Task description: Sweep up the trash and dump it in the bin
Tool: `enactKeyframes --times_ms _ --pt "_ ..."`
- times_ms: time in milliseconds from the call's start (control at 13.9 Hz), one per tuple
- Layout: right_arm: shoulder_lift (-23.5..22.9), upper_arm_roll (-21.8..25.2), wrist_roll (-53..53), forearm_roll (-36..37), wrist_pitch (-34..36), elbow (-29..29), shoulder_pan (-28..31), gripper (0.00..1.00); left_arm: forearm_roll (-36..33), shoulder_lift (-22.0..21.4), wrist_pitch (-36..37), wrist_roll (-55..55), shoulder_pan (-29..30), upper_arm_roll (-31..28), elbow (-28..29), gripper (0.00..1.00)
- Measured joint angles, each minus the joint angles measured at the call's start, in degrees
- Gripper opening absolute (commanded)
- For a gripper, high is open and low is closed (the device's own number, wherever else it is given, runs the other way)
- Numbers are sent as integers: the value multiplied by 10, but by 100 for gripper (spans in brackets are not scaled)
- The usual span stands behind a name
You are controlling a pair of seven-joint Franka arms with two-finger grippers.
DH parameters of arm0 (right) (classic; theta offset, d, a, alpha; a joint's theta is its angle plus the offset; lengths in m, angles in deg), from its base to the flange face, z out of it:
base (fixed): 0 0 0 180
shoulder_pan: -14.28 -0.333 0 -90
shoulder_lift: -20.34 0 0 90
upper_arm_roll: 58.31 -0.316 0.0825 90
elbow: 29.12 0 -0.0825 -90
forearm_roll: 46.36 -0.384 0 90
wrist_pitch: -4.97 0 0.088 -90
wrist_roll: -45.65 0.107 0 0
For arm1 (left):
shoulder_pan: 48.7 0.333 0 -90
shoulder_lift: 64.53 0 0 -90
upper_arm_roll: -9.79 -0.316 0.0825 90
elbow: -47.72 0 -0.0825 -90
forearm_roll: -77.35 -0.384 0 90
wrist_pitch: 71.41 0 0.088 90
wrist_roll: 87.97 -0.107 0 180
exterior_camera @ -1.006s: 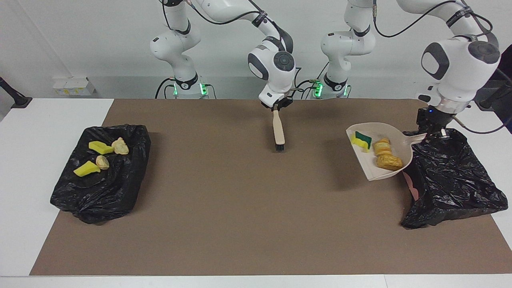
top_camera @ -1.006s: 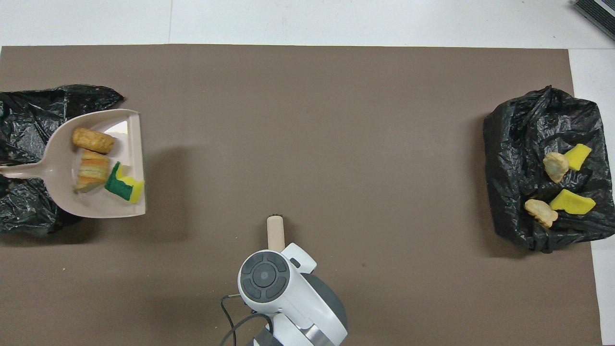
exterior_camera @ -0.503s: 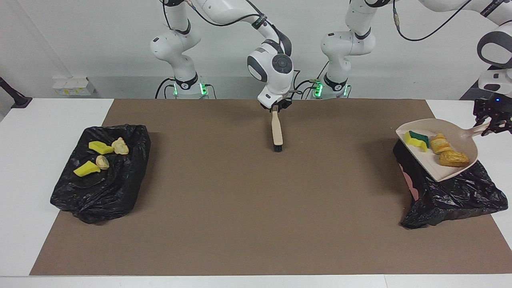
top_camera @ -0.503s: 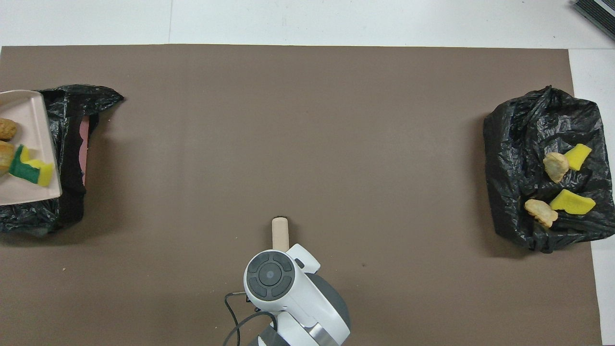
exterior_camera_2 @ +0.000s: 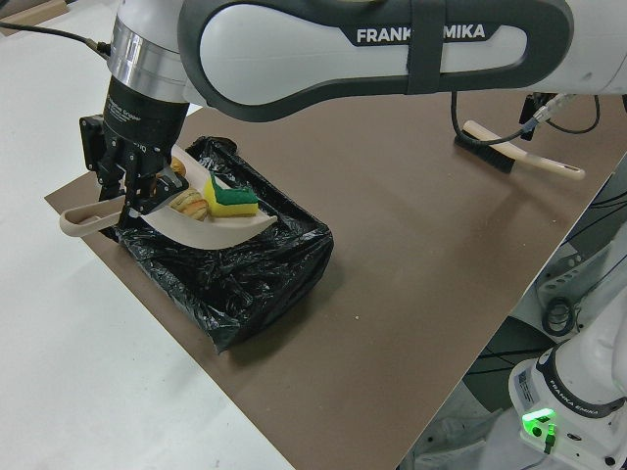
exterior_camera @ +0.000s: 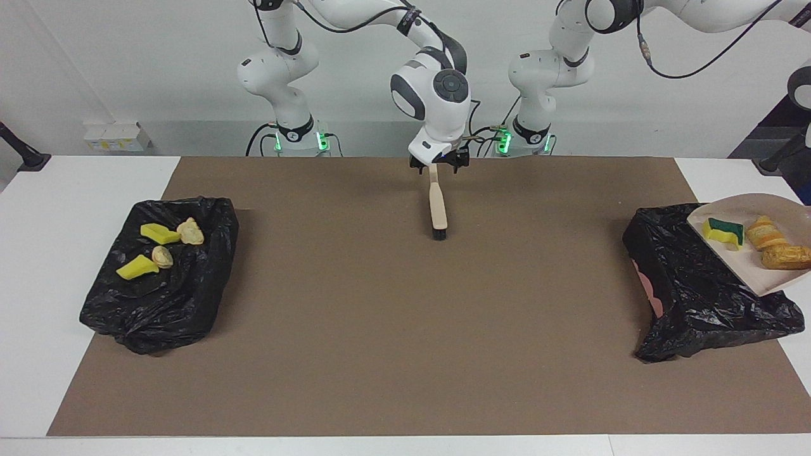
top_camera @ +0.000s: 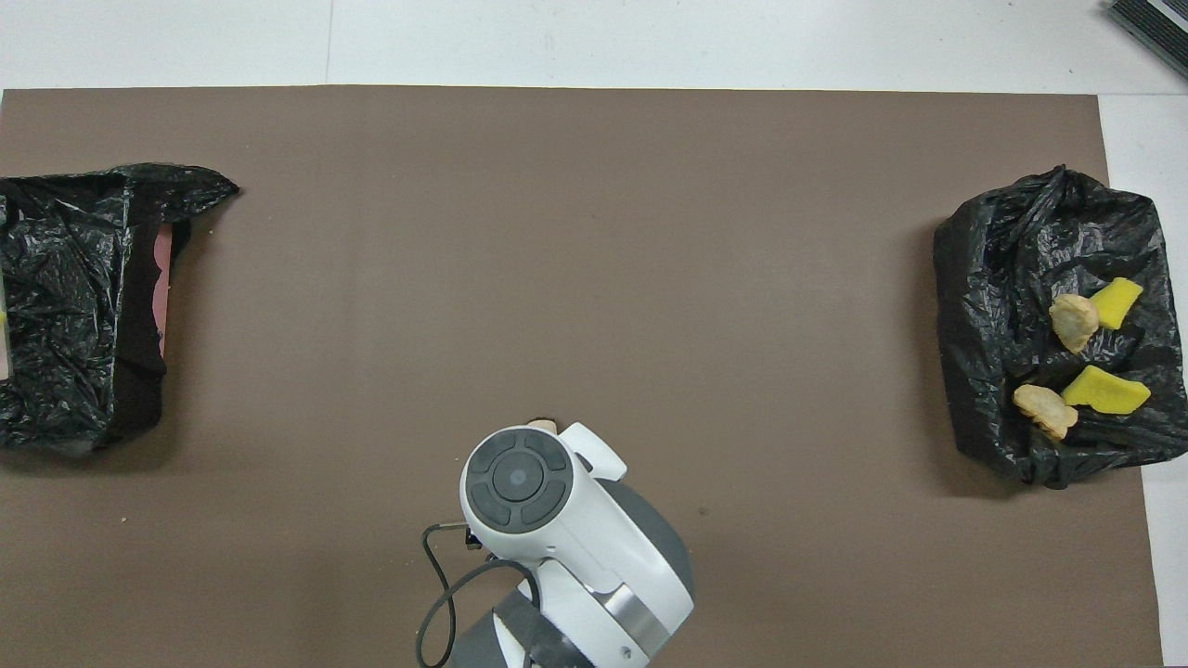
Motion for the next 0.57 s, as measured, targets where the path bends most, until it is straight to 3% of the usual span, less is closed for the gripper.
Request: enactKeyframes --times_ms 287,575 --pt "36 2 -74 8 63 -31 75 100 -107 20 -20 15 -8 4 15 0" --pt "57 4 -159 36 112 -60 156 100 -199 19 25 105 -48 6 24 0"
